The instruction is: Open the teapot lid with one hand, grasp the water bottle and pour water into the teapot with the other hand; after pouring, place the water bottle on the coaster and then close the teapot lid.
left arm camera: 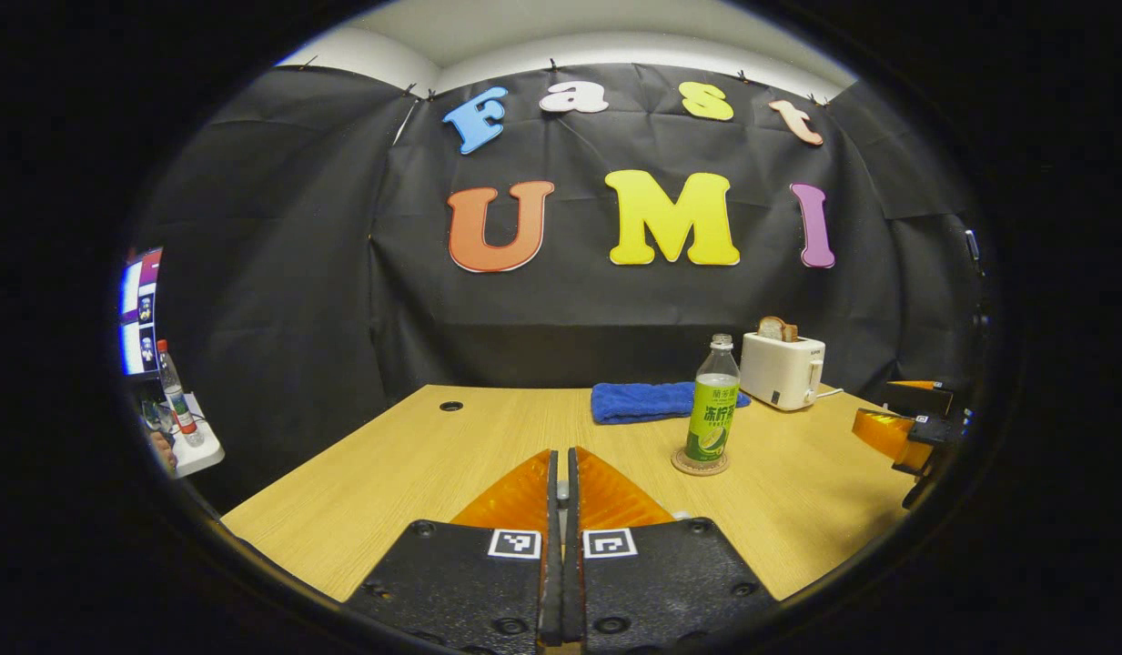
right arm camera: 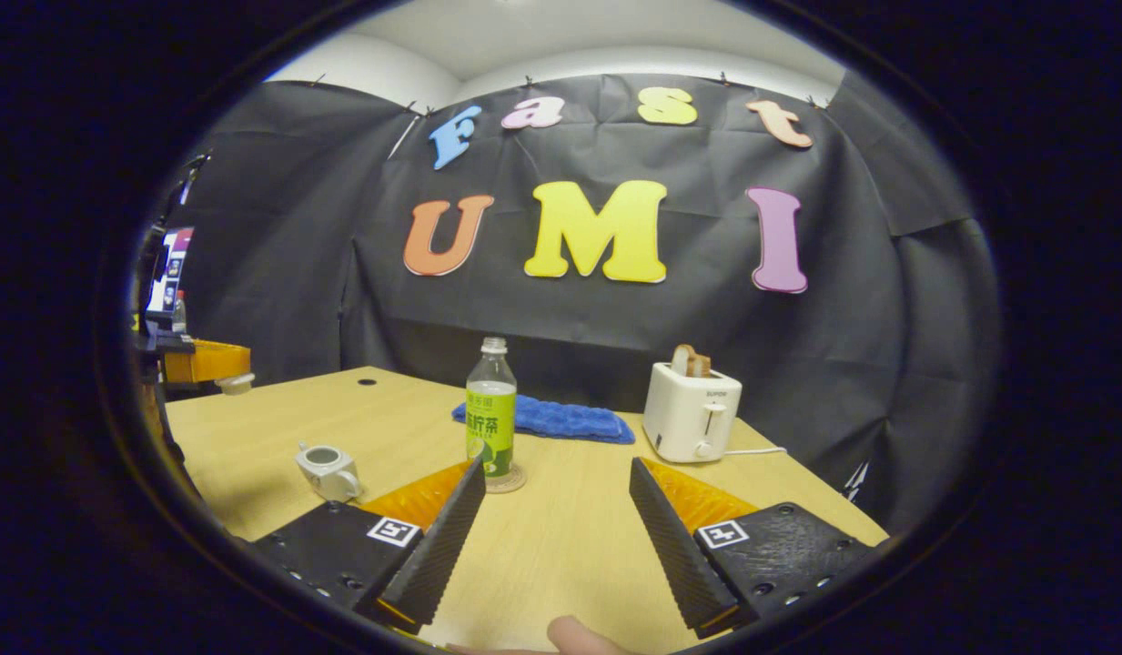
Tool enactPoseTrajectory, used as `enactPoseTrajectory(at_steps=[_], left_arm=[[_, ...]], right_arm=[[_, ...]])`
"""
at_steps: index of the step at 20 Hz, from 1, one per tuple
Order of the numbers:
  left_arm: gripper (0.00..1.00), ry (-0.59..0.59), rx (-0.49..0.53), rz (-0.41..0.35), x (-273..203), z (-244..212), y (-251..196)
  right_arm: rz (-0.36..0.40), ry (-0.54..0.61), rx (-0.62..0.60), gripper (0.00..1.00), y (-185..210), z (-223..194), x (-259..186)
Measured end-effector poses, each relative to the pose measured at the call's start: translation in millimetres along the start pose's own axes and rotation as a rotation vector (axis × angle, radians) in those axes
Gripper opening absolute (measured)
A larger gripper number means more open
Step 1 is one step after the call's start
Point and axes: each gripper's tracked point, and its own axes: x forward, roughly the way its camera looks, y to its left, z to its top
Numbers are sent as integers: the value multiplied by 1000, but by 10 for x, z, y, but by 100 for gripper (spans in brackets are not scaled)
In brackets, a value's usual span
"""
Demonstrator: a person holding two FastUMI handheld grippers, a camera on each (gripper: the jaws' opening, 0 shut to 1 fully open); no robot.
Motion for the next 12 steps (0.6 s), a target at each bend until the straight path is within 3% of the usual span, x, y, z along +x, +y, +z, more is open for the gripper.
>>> enactPoseTrajectory(at_steps=[2, 8, 12], left_arm=[[3, -7, -17, -13, 90, -76, -134], [3, -5, 11, -28, 365, -230, -456], [3, 14, -26, -28, 558, -338, -537]], right_arm=[[-1, -55, 32, 95, -125, 133, -12], [-20, -35, 47, 94, -435, 22, 65], [-27, -57, 50, 95, -565, 48, 77]])
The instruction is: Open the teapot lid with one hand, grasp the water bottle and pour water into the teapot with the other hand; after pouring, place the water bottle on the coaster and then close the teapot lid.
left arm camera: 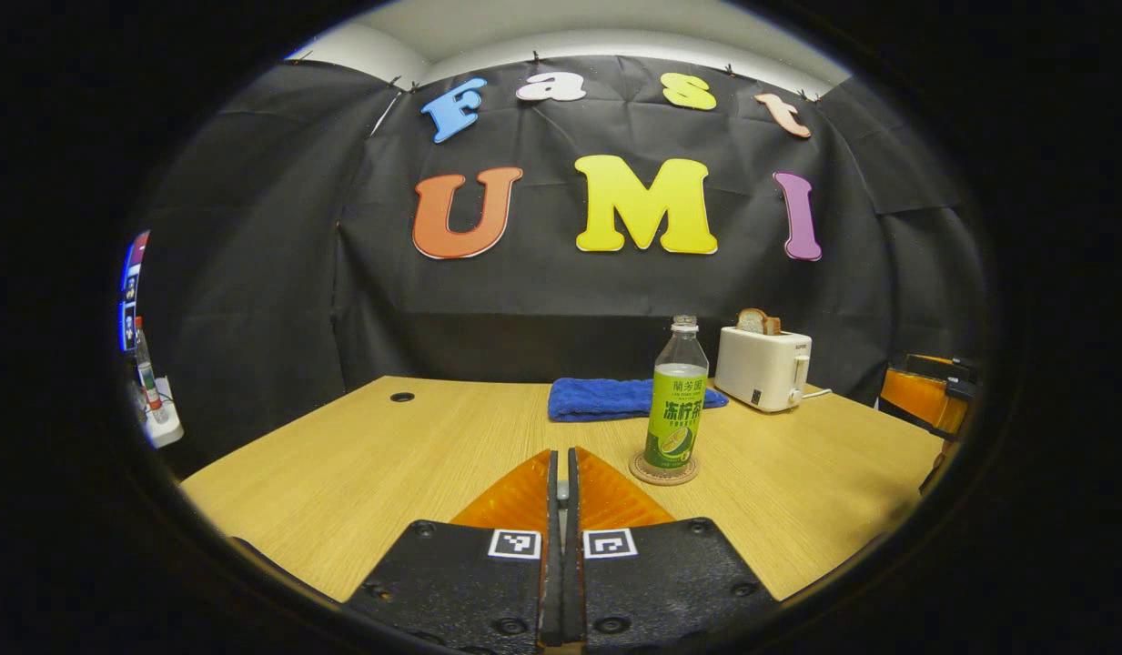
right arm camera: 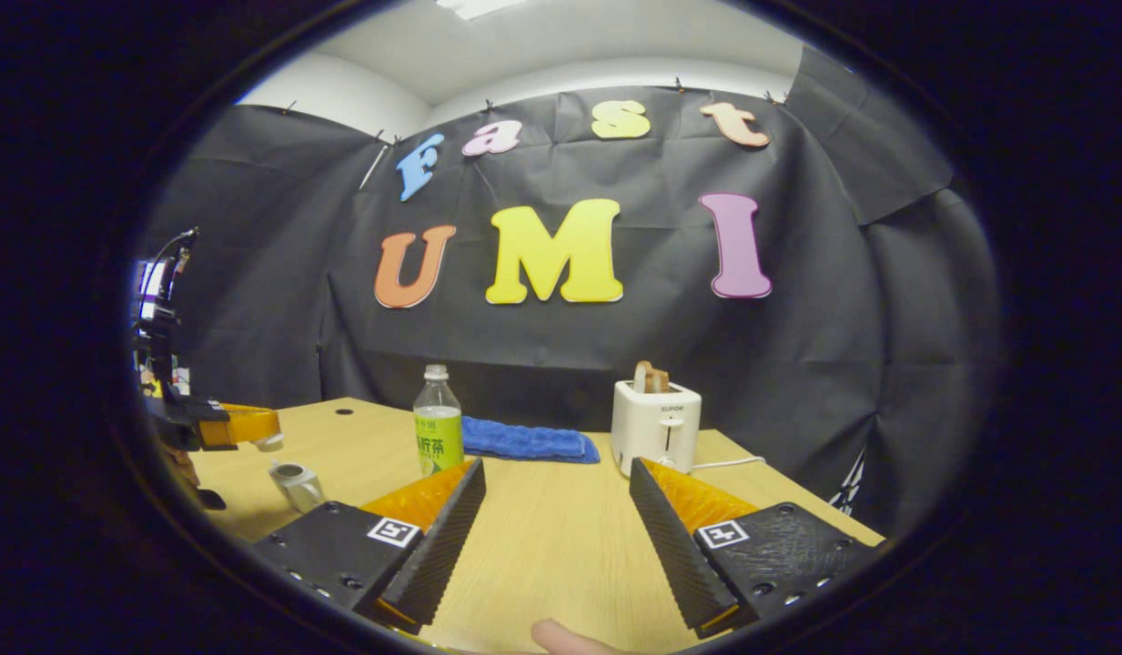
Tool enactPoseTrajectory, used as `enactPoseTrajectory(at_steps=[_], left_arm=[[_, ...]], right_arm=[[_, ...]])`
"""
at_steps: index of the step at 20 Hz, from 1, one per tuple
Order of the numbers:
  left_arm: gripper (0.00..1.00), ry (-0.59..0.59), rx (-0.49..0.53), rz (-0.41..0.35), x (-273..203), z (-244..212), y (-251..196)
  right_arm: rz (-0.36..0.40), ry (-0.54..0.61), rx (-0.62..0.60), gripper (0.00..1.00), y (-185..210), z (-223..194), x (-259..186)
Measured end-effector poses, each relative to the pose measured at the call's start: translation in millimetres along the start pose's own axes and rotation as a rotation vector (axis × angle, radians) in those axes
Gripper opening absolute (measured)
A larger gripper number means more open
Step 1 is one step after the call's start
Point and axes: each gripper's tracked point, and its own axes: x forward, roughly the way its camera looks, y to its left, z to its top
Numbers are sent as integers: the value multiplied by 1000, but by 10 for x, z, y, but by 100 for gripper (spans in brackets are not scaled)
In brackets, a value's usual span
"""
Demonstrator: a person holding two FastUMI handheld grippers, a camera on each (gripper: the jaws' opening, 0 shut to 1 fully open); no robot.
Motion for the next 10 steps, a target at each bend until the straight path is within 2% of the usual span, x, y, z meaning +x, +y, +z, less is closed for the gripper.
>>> enactPoseTrajectory(at_steps=[3, 4, 7, 9, 10], left_arm=[[3, 7, 1, 29, 116, -107, 74], [3, 13, -5, 34, 153, -154, 100], [3, 56, -42, 21, 223, -366, 94], [3, 25, -23, 16, 206, -336, 71], [3, 26, -12, 14, 208, -355, 56]], right_arm=[[-2, -5, -6, 96, -71, -11, 1], [-2, -4, -3, 94, -81, -7, 5], [0, -6, 10, 96, -95, 2, 3], [0, -9, 11, 94, -95, 1, 4], [1, -6, 13, 97, -92, 3, 6]])
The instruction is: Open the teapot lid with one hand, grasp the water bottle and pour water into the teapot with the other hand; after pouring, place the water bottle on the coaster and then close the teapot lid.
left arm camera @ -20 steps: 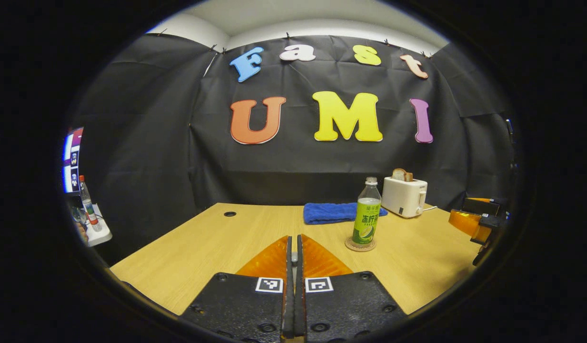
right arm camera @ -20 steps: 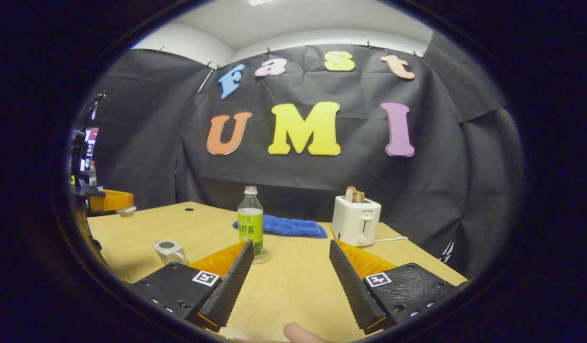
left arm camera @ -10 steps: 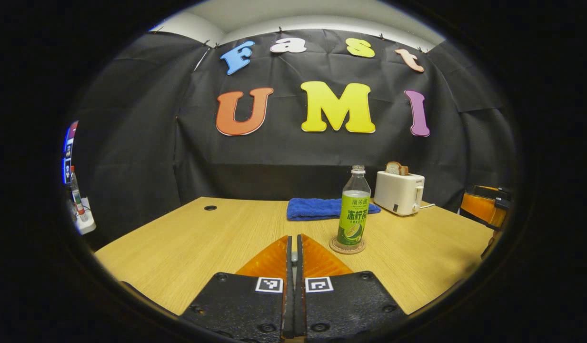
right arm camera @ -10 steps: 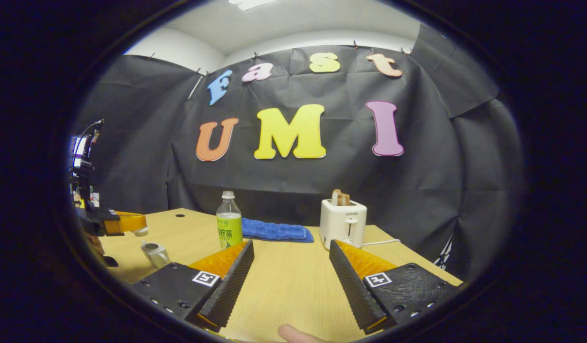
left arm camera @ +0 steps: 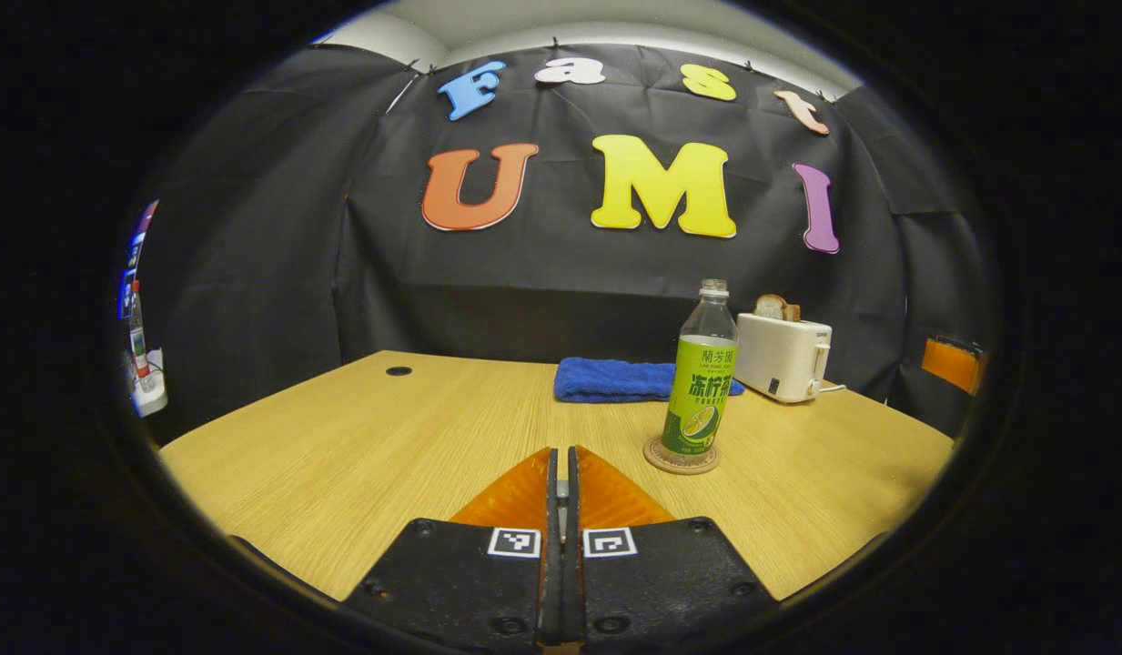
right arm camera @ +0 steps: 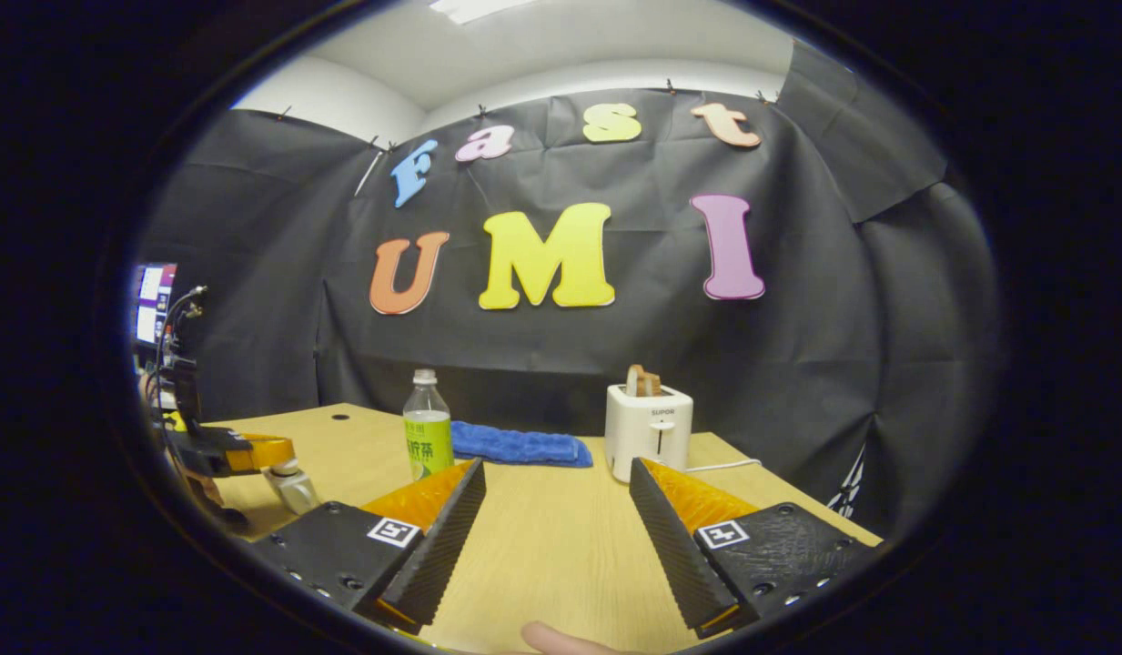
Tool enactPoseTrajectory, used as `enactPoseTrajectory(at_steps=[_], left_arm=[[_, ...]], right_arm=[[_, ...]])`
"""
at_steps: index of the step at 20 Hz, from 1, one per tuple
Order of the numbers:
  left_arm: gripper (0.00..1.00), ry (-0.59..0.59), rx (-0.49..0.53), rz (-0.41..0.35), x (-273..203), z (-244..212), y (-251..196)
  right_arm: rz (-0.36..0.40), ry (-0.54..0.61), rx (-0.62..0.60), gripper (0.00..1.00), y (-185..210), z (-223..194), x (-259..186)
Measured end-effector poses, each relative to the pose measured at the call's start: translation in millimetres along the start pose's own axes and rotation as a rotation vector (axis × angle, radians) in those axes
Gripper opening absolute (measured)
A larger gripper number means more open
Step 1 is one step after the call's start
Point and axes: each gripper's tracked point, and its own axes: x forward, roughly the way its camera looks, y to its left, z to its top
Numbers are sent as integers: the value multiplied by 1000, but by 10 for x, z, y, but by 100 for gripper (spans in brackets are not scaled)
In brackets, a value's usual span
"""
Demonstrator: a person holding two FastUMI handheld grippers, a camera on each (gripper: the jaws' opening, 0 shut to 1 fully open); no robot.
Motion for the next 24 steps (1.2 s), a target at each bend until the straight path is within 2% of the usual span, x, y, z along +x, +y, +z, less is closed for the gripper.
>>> enactPoseTrajectory(at_steps=[7, 9, 10, 19, 20, 21, 23, 24], left_arm=[[3, -13, 49, 71, -31, -31, 47], [4, 31, 43, 75, -33, -167, 35], [4, -1, 52, 77, -39, -67, 12], [8, 39, 27, 82, -61, -67, 57], [12, 32, 25, 84, -83, -8, 64], [22, 22, 16, 84, -116, 56, 73], [32, -4, -7, 70, -193, 212, 59], [35, -19, -11, 56, -232, 290, 32]], right_arm=[[16, 0, -22, 95, 93, -5, -34], [11, 1, -27, 94, 86, -7, -32], [12, 1, -26, 94, 87, -9, -33], [8, 12, -15, 95, 97, -12, -33], [8, 14, -16, 95, 108, -10, -43], [10, 19, -20, 95, 124, -23, -59], [17, 11, -31, 97, 178, 27, -101], [21, 1, -41, 95, 208, 64, -119]])
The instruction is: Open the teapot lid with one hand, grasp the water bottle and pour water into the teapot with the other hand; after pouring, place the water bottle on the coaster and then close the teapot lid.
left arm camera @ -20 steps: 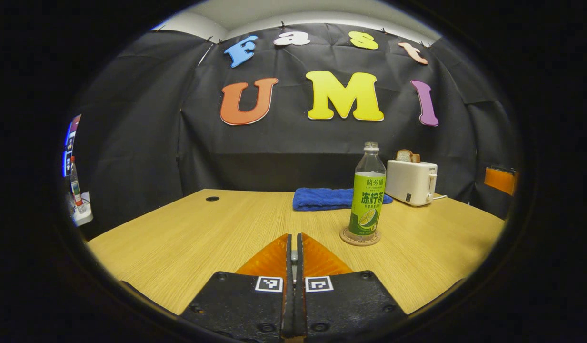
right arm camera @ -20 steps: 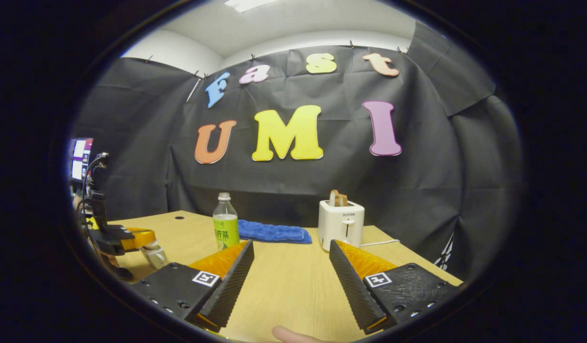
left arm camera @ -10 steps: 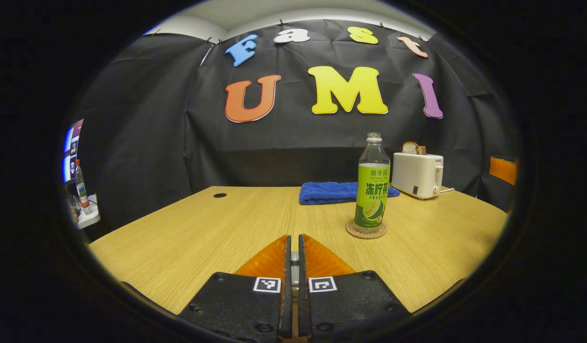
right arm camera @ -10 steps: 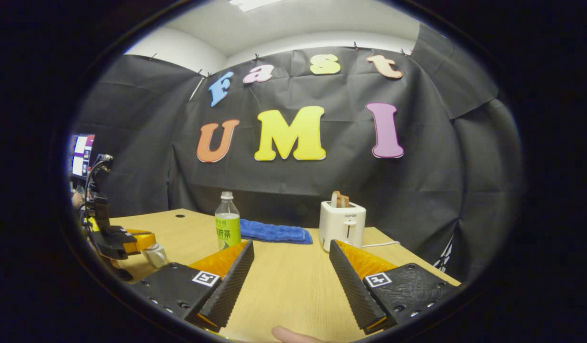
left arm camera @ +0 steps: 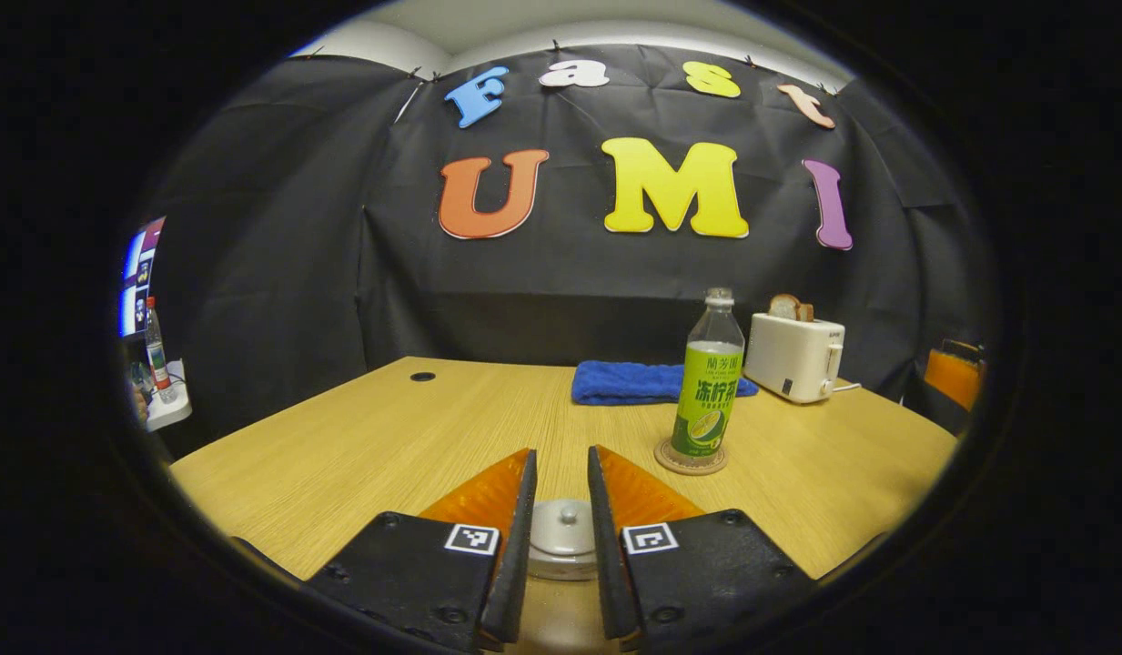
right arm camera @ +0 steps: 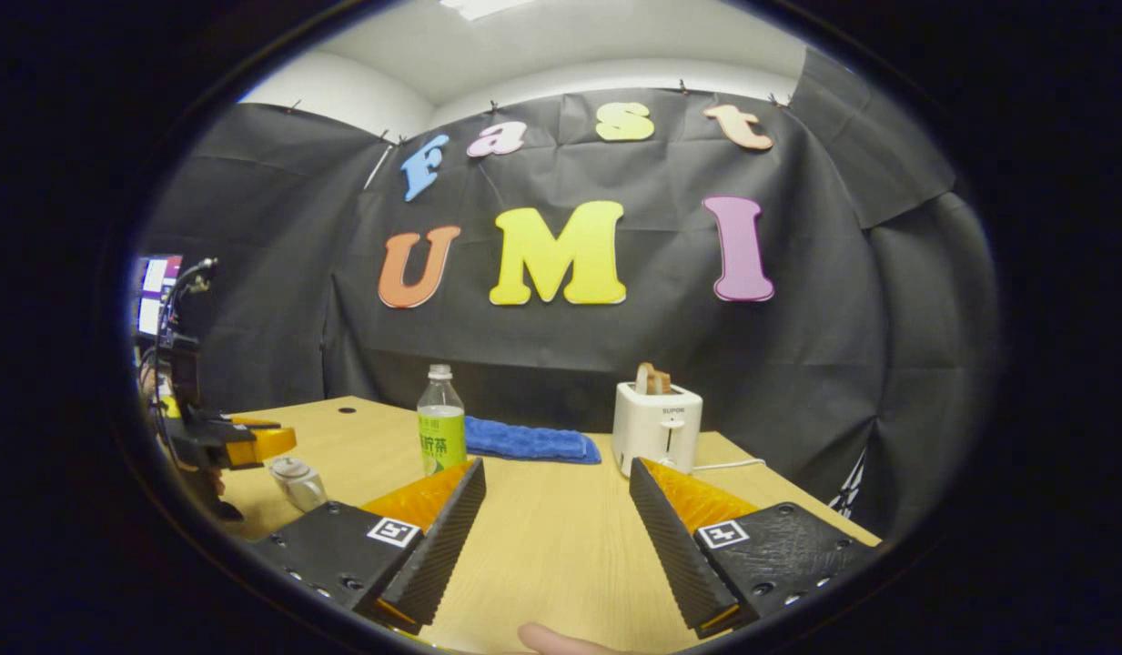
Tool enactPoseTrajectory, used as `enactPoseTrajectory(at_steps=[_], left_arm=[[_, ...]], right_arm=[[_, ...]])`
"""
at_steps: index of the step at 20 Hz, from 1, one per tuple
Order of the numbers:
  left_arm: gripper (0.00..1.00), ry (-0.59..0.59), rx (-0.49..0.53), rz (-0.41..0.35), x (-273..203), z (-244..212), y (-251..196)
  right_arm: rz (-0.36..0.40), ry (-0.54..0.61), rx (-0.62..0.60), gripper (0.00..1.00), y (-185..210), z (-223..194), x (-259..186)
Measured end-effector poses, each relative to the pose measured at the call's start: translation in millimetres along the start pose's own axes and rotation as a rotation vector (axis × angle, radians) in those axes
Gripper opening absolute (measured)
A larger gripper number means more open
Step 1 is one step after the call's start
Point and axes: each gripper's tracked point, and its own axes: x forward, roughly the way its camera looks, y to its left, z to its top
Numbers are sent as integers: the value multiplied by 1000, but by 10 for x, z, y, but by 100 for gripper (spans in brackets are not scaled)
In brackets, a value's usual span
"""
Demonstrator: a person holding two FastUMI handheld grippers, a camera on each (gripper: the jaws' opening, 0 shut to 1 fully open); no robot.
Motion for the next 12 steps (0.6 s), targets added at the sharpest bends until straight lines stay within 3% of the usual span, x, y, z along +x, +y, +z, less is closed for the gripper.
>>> enactPoseTrajectory(at_steps=[2, 3, 5, 12], left_arm=[[51, -21, -5, -20, -103, 163, -49], [76, -34, -2, -19, -180, 231, -49], [92, -60, 14, -14, -304, 382, -60], [96, -108, 56, 17, -803, 667, -124]], right_arm=[[12, -6, -11, 94, 68, 30, -42], [17, -3, -13, 96, 108, 38, -58], [1, 5, -7, 96, 141, 69, -88], [3, 74, -12, 95, 321, 161, -441]])
